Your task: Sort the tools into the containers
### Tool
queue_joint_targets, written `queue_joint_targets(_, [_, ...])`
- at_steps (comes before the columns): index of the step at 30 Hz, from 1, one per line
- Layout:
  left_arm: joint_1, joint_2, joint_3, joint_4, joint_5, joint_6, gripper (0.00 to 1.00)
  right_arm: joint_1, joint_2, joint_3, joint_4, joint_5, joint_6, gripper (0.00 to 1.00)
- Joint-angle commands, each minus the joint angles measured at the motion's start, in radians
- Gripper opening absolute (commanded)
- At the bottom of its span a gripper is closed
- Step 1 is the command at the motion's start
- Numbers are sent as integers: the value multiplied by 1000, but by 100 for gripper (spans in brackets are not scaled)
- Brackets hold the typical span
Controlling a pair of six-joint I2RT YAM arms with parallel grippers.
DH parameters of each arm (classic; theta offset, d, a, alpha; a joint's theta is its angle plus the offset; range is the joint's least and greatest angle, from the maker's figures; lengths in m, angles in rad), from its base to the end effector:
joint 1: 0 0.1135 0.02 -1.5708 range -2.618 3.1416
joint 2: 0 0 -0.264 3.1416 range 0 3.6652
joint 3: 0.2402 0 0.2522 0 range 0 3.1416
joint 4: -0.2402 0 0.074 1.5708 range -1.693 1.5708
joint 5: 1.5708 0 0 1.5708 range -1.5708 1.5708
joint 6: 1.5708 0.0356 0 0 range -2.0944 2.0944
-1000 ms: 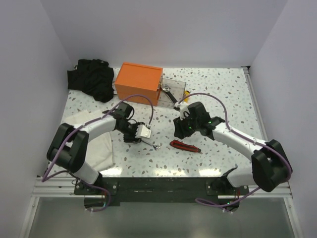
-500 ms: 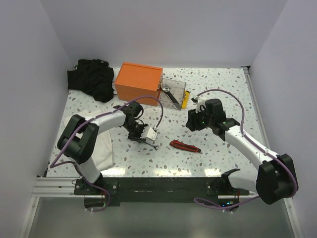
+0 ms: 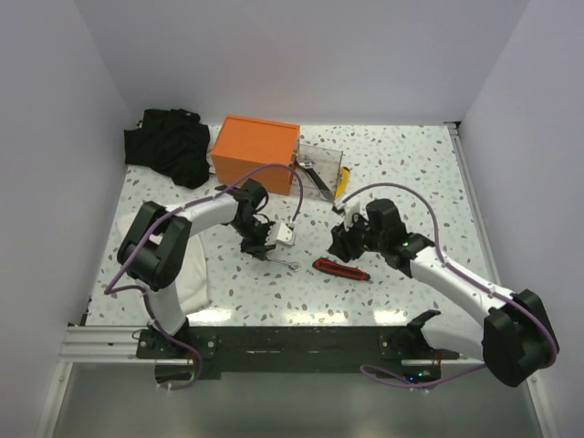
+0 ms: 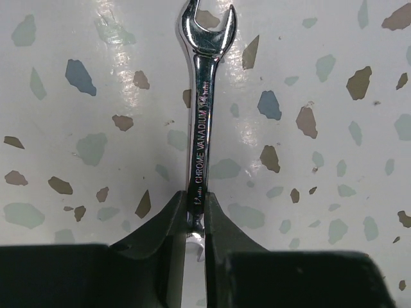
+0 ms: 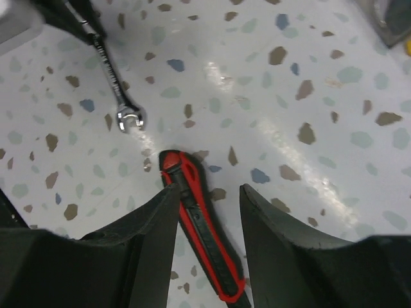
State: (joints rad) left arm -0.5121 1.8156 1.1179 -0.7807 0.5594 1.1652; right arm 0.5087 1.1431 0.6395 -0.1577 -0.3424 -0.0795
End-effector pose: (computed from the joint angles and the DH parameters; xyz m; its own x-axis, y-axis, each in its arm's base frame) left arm 0.2696 -0.1732 0.1545 0.0784 0.8494 -0.5220 0.9783 -0.1663 -0.1237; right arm 0.2028 0.1268 0.2220 -0.4799 -0.3532 -0.8031 -0.7306 0.6677 0.1429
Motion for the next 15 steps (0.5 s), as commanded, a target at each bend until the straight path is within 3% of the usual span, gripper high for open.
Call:
queue_joint_targets(1, [4,94,11,-97,62,-38,4,126,27,-15,142,-64,-85,47])
queue_joint_targets(15, [53,203,195,-321,177,-78,0,327,236,12,303,-63,-347,54])
